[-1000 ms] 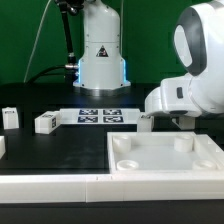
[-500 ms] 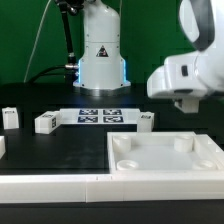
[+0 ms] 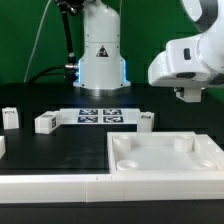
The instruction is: Assemble one leg
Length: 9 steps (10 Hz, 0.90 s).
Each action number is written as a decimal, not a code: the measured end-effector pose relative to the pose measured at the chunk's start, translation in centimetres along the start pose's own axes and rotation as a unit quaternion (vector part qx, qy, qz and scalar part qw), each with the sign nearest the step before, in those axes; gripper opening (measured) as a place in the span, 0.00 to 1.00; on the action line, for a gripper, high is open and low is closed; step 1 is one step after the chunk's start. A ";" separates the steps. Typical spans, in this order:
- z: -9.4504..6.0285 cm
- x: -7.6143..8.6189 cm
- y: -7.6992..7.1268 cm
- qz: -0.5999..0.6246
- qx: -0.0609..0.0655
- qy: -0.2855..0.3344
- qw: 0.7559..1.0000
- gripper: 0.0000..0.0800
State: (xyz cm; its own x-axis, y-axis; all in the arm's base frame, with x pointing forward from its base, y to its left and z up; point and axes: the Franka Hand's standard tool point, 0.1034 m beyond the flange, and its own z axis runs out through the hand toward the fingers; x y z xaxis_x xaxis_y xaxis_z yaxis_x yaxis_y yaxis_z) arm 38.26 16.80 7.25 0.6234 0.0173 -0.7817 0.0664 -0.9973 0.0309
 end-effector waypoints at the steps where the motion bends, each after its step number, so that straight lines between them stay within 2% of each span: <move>1: -0.6 0.8 -0.2 0.000 0.007 0.052 0.999 0.36; 2: -1.1 0.8 -0.1 -0.002 0.012 0.100 0.995 0.36; 6: -7.6 1.5 2.1 -0.038 0.027 0.240 0.970 0.36; 7: -8.3 1.4 2.4 -0.036 0.031 0.283 0.958 0.36; 9: -8.3 1.9 2.1 -0.038 0.036 0.361 0.931 0.36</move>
Offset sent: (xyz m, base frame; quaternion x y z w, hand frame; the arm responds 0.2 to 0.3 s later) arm 0.0498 -0.0171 0.0196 0.0282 0.2290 -0.0556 0.9714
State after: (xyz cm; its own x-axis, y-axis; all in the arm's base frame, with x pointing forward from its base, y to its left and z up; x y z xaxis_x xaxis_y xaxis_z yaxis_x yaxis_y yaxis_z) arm 46.07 15.32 11.05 0.9822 0.1051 -0.1560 0.0953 -0.9931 -0.0688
